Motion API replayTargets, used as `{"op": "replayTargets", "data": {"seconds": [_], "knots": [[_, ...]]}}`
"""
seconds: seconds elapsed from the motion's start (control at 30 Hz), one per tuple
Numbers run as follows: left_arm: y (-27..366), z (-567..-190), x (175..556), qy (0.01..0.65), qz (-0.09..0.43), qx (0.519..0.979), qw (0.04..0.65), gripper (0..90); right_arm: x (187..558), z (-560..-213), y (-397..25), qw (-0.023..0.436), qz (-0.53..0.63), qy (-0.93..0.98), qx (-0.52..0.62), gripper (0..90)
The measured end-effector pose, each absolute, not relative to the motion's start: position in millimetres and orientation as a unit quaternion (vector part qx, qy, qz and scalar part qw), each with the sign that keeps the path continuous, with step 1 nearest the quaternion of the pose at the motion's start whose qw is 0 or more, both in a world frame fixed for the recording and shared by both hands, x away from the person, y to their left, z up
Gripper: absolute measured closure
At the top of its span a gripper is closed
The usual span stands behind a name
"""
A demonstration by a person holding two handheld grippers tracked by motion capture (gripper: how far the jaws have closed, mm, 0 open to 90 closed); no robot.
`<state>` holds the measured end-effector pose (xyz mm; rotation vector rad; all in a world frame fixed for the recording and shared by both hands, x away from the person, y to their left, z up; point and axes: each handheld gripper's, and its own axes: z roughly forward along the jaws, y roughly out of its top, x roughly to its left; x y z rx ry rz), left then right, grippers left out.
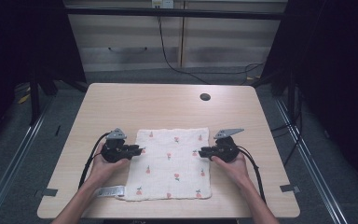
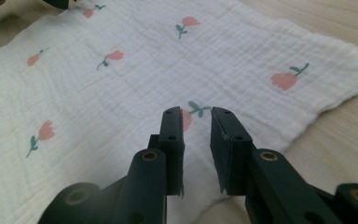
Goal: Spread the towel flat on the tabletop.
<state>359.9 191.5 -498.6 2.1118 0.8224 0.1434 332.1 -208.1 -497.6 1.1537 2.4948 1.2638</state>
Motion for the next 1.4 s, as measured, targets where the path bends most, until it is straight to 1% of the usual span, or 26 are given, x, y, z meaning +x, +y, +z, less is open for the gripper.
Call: {"op": "replayTargets", "data": {"seconds": [0.1, 0.3, 0.43, 0.47, 0.57, 0.77, 0.87, 1.03, 1.17, 1.4], "knots": [[192, -501, 362, 0.333, 0.060, 0.842, 0.420, 73.5, 333, -501, -207, 0.064, 0.406, 0.828, 0.381, 75.0], [192, -507, 361, 0.336, 0.064, 0.844, 0.414, 74.1, 333, -507, -207, 0.061, 0.401, 0.825, 0.392, 75.9], [192, -507, 357, 0.330, 0.068, 0.847, 0.411, 75.8, 330, -507, -209, 0.058, 0.404, 0.825, 0.391, 79.9], [192, -507, 356, 0.333, 0.072, 0.847, 0.409, 77.8, 328, -507, -210, 0.059, 0.402, 0.826, 0.391, 81.4], [192, -507, 355, 0.330, 0.069, 0.848, 0.409, 79.1, 323, -506, -210, 0.064, 0.395, 0.829, 0.391, 81.4], [191, -507, 349, 0.328, 0.065, 0.849, 0.409, 81.8, 312, -505, -214, 0.058, 0.393, 0.831, 0.389, 82.6], [190, -507, 345, 0.324, 0.058, 0.850, 0.411, 83.0, 307, -503, -214, 0.064, 0.385, 0.837, 0.383, 82.6], [188, -506, 336, 0.321, 0.055, 0.852, 0.410, 83.7, 300, -503, -218, 0.058, 0.384, 0.837, 0.385, 82.7], [188, -506, 328, 0.314, 0.065, 0.856, 0.406, 84.9, 292, -503, -222, 0.056, 0.385, 0.837, 0.385, 83.1], [191, -505, 319, 0.311, 0.054, 0.857, 0.408, 85.1, 276, -502, -223, 0.059, 0.384, 0.836, 0.388, 82.7]]}}
